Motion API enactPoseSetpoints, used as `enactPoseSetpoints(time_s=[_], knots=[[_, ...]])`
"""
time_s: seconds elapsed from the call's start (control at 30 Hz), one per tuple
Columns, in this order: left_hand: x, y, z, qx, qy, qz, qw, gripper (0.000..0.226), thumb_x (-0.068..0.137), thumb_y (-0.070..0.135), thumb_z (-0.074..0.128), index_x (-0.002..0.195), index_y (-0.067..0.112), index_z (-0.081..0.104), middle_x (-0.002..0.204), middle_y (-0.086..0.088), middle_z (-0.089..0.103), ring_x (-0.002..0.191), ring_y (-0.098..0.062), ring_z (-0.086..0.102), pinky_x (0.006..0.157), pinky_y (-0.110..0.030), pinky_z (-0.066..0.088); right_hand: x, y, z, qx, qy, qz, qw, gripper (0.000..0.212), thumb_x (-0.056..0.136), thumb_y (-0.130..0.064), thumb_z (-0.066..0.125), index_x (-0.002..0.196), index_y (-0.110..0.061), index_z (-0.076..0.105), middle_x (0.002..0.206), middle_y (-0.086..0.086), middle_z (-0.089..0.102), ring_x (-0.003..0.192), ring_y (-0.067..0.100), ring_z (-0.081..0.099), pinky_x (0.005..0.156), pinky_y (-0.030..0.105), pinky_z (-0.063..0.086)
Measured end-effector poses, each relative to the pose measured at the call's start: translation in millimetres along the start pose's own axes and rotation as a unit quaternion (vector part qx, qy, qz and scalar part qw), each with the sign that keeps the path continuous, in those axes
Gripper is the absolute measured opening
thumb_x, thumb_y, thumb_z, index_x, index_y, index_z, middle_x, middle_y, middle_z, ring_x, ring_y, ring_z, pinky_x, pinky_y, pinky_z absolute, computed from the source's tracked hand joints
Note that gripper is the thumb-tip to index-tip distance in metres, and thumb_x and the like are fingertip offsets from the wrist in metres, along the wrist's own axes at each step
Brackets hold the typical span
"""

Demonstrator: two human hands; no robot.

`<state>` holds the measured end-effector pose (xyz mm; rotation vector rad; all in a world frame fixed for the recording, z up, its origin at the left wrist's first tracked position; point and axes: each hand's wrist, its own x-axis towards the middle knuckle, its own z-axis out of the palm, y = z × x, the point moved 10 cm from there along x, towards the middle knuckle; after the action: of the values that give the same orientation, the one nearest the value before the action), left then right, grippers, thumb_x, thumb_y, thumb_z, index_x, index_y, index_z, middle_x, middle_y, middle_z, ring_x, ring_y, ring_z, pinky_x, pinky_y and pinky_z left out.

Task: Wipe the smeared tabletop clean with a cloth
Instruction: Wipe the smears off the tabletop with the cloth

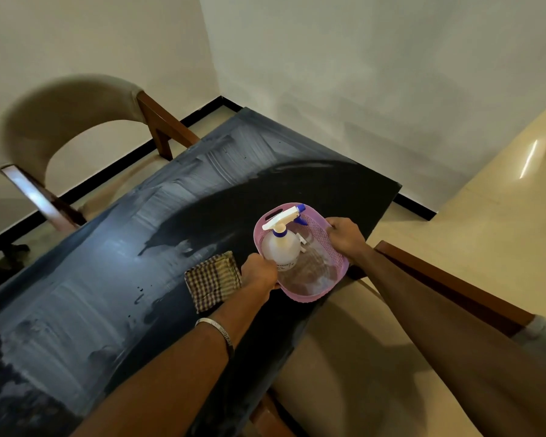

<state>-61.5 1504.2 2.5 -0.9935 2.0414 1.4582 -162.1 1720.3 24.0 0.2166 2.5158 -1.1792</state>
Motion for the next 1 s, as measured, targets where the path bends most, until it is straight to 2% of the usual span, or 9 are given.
enactPoseSetpoints(time_s=[0.17,0.3,0.47,0.6,0.7,0.77,0.83,0.93,1.0], knots=[[3,-1,5,-0.010,-0.006,0.006,1.000,0.036,0.094,0.013,0.061,0.127,0.006,0.050,0.124,-0.016,0.060,0.104,-0.031,0.064,0.079,-0.046,0.060,3,4,1,0.001,0.004,-0.006,1.000,0.023,0.100,-0.013,0.050,0.088,-0.023,0.067,0.091,0.004,0.067,0.084,0.017,0.066,0.077,0.034,0.056],[5,-4,6,-0.005,-0.003,0.008,1.000,0.034,0.094,0.013,0.061,0.126,0.007,0.052,0.121,-0.014,0.061,0.100,-0.029,0.066,0.079,-0.044,0.060,4,7,2,0.001,0.008,-0.002,1.000,0.024,0.101,-0.013,0.048,0.090,-0.022,0.067,0.092,0.005,0.068,0.085,0.020,0.067,0.079,0.037,0.057],[8,-5,2,0.005,0.017,0.032,0.999,0.028,0.095,0.015,0.057,0.121,0.005,0.052,0.115,-0.013,0.062,0.095,-0.026,0.065,0.079,-0.044,0.060,4,7,4,0.002,0.005,-0.005,1.000,0.023,0.101,-0.012,0.047,0.109,-0.014,0.068,0.092,0.002,0.066,0.085,0.018,0.067,0.074,0.032,0.055],[8,-3,-6,0.051,0.024,0.070,0.996,0.028,0.095,0.023,0.054,0.118,0.007,0.056,0.109,-0.013,0.063,0.087,-0.020,0.061,0.078,-0.038,0.057,1,1,-1,-0.021,0.031,-0.019,0.999,0.022,0.099,-0.013,0.051,0.114,-0.015,0.066,0.088,-0.005,0.062,0.082,0.011,0.063,0.065,0.022,0.049],[4,0,-21,0.082,0.030,0.102,0.991,0.041,0.097,0.032,0.051,0.133,0.011,0.052,0.123,-0.009,0.062,0.099,-0.018,0.061,0.078,-0.033,0.055,-6,-5,-1,-0.040,0.051,-0.037,0.997,0.021,0.097,-0.013,0.053,0.115,-0.015,0.064,0.092,-0.003,0.061,0.083,0.010,0.061,0.065,0.021,0.046],[1,-2,-38,0.105,0.048,0.116,0.986,0.047,0.098,0.035,0.049,0.139,0.013,0.047,0.133,-0.010,0.058,0.113,-0.023,0.059,0.092,-0.038,0.052,-13,-10,0,-0.056,0.066,-0.046,0.995,0.019,0.097,-0.015,0.054,0.113,-0.016,0.063,0.096,0.000,0.063,0.084,0.012,0.061,0.065,0.021,0.046],[-2,-8,-56,0.114,0.063,0.121,0.984,0.046,0.098,0.034,0.049,0.139,0.013,0.048,0.132,-0.013,0.058,0.115,-0.025,0.060,0.097,-0.041,0.051,-21,-15,0,-0.068,0.089,-0.053,0.992,0.014,0.096,-0.016,0.056,0.109,-0.019,0.062,0.097,0.002,0.064,0.080,0.010,0.059,0.062,0.020,0.042],[-7,-19,-83,0.097,0.072,0.134,0.984,0.024,0.097,0.028,0.050,0.109,0.013,0.063,0.098,-0.010,0.068,0.083,-0.019,0.067,0.077,-0.038,0.058,-35,-23,2,-0.095,0.116,-0.059,0.987,0.023,0.096,-0.021,0.058,0.118,-0.017,0.061,0.105,0.002,0.066,0.083,0.008,0.057,0.067,0.020,0.041],[-9,-29,-104,0.092,0.078,0.148,0.982,0.018,0.095,0.024,0.049,0.090,0.015,0.064,0.091,-0.007,0.068,0.082,-0.021,0.066,0.075,-0.036,0.056,-49,-32,6,-0.108,0.135,-0.053,0.983,0.032,0.096,-0.024,0.060,0.127,-0.015,0.058,0.116,0.003,0.065,0.095,0.013,0.058,0.079,0.023,0.041]])
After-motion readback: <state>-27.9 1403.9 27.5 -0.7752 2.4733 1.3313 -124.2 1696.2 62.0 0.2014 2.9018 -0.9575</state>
